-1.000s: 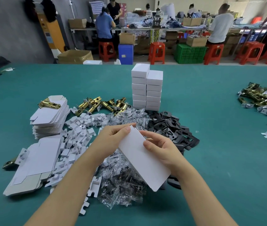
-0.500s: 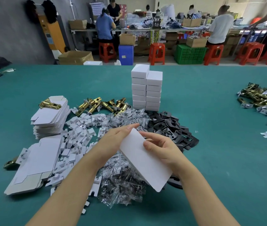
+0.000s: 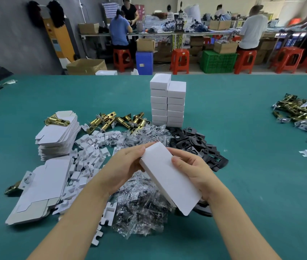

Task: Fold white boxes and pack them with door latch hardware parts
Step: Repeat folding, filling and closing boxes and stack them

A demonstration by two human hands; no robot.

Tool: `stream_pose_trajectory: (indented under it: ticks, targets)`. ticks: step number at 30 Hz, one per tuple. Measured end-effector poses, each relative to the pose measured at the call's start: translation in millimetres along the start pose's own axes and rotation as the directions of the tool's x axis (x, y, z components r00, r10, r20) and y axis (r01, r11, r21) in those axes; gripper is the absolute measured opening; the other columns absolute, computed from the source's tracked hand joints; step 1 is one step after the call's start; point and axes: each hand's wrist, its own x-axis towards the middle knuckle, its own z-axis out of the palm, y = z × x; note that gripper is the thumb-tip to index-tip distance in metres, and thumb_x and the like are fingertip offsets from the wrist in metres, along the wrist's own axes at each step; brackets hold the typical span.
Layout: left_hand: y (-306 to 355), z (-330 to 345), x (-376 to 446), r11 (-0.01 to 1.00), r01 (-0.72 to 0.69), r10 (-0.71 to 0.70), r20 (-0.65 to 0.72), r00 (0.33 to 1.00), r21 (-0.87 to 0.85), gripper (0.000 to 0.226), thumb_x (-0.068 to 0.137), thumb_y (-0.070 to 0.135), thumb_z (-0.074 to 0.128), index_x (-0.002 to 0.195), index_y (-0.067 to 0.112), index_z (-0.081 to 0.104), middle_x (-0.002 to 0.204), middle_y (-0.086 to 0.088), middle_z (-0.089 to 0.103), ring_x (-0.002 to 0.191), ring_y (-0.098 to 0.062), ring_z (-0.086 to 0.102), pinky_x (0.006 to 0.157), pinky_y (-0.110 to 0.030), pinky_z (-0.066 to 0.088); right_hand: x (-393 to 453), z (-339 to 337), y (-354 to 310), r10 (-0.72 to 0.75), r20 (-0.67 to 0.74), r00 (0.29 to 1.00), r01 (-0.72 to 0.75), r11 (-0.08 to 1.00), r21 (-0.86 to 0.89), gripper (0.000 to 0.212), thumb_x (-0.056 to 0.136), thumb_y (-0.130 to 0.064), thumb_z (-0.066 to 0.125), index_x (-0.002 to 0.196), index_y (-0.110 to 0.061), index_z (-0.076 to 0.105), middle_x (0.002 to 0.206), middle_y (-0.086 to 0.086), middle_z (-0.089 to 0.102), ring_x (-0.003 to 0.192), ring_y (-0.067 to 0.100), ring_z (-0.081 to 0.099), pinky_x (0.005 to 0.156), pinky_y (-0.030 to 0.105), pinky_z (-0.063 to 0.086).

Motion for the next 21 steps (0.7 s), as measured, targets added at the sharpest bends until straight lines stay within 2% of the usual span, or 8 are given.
stream_pose_trajectory:
  ticks: [2,6,8,11,14,18,21]
  targets:
    - [-4.5,1.7,-1.3,0.999,-0.016,0.017,-0.029,0.999,0.046,0.030,0.097,0.036,0.056,0.119,0.035,0.076,0.094,0.007,0.070,0.091,-0.015,0.058,0.087,-0.032,0.051,0.4,-2.3,1.8,-0.003,-0.011,1.000,0.003,1.000,-0.004,0.037,0.089,-0.037,0.073,0.126,-0.037,0.072,0.112,0.009,0.077,0.084,0.024,0.075,0.066,0.035,0.059]
    - [-7.1,2.6,-2.8,0.993,-0.034,0.038,-0.027,0.999,0.113,0.030,0.104,0.027,0.051,0.119,0.038,0.075,0.093,0.005,0.069,0.088,-0.014,0.055,0.080,-0.028,0.051,0.1,-5.0,3.9,-0.006,0.023,1.000,0.006,1.000,0.003,0.041,0.089,-0.039,0.076,0.130,-0.035,0.071,0.113,0.008,0.077,0.087,0.024,0.075,0.067,0.034,0.059]
    - [-6.3,3.2,-2.5,0.983,-0.042,0.048,-0.025,0.999,0.179,0.031,0.106,0.029,0.049,0.120,0.041,0.074,0.091,0.002,0.064,0.088,-0.018,0.050,0.078,-0.027,0.048,-0.6,-6.2,3.3,-0.009,0.032,0.999,0.009,1.000,0.009,0.050,0.084,-0.047,0.081,0.131,-0.035,0.070,0.114,0.008,0.076,0.088,0.024,0.075,0.068,0.034,0.060]
    - [-7.1,6.2,-3.7,0.962,-0.074,0.072,0.016,0.997,0.262,0.031,0.103,0.052,0.046,0.127,0.052,0.065,0.086,0.001,0.048,0.083,-0.018,0.046,0.078,-0.031,0.043,-1.7,-6.9,3.6,-0.026,0.019,0.999,0.026,0.999,0.018,0.056,0.080,-0.052,0.083,0.132,-0.036,0.069,0.114,0.007,0.076,0.088,0.024,0.075,0.068,0.033,0.059]
    - [-10.0,9.2,-3.7,0.942,-0.107,0.093,0.057,0.994,0.317,0.046,0.088,0.072,0.051,0.133,0.061,0.055,0.077,0.013,0.052,0.072,-0.006,0.051,0.069,-0.026,0.048,-2.0,-5.1,4.7,-0.044,0.005,0.999,0.044,0.999,0.025,0.052,0.084,-0.050,0.080,0.133,-0.036,0.067,0.116,0.009,0.076,0.090,0.025,0.076,0.069,0.033,0.060]
    - [-15.7,11.4,0.1,0.904,-0.133,0.129,0.038,0.991,0.406,0.045,0.090,0.063,0.057,0.134,0.066,0.050,0.091,-0.003,0.057,0.068,-0.001,0.056,0.067,-0.025,0.056,-3.2,-4.2,6.4,-0.042,-0.013,0.999,0.043,0.999,0.027,0.055,0.081,-0.053,0.082,0.132,-0.037,0.068,0.115,0.009,0.076,0.093,0.028,0.076,0.071,0.035,0.060]
    - [-20.4,11.5,0.8,0.909,-0.130,0.123,0.043,0.991,0.396,0.040,0.098,0.048,0.057,0.134,0.065,0.050,0.091,-0.003,0.058,0.070,-0.005,0.059,0.069,-0.030,0.059,-4.6,-5.9,7.9,-0.029,-0.025,0.999,0.030,0.999,0.025,0.048,0.083,-0.047,0.079,0.130,-0.038,0.069,0.116,0.010,0.076,0.094,0.030,0.076,0.071,0.036,0.061]
